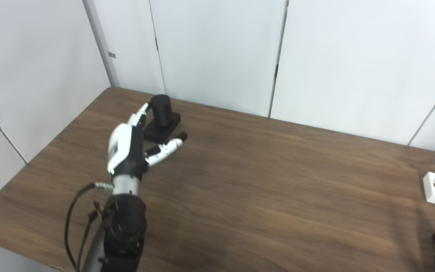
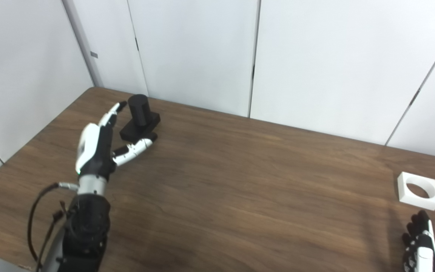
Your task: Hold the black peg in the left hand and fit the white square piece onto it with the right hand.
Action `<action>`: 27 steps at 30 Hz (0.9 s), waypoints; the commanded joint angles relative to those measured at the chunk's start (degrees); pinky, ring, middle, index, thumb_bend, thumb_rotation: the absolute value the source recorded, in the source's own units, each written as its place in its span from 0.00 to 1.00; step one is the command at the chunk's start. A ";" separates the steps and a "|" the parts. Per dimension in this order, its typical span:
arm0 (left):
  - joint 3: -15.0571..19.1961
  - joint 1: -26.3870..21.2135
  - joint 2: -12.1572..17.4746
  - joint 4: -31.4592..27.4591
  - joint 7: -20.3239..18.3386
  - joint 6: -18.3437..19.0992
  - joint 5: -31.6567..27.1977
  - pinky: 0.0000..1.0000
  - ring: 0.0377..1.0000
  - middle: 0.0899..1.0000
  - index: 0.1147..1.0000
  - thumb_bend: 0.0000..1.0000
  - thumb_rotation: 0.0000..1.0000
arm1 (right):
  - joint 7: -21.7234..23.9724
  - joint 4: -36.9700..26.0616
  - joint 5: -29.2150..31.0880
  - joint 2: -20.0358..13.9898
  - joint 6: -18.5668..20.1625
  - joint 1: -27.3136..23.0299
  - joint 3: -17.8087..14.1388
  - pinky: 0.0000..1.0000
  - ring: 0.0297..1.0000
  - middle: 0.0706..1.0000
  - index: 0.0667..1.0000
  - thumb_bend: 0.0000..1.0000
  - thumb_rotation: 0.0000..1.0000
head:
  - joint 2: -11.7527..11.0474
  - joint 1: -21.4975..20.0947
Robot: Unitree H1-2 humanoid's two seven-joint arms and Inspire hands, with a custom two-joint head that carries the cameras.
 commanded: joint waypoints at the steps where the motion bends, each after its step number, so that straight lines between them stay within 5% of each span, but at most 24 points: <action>1: 0.23 -3.35 2.75 1.96 2.32 -1.43 2.90 0.86 0.95 0.93 0.88 0.92 0.47 | -0.04 -0.96 0.17 1.16 0.07 0.88 0.51 1.00 1.00 1.00 1.00 0.48 1.00 | 0.03 0.03; 6: -0.80 -6.91 6.37 9.64 4.09 -1.25 6.62 0.95 0.96 0.92 0.85 1.00 0.51 | -0.20 -1.37 0.30 1.07 0.68 1.03 0.71 1.00 1.00 1.00 1.00 0.50 1.00 | 0.03 0.03; 11: -2.51 -9.97 8.02 15.12 3.67 2.77 10.80 1.00 0.96 0.91 0.81 1.00 0.55 | 0.22 -1.34 0.68 0.71 -0.03 1.36 0.93 1.00 1.00 1.00 1.00 0.47 1.00 | 0.62 0.20; 27: -1.33 -15.64 6.37 26.81 0.22 3.66 16.97 1.00 0.97 0.92 0.81 1.00 0.62 | -0.08 -1.79 1.48 1.01 -0.17 1.53 0.88 1.00 1.00 1.00 1.00 0.45 1.00 | 0.93 0.14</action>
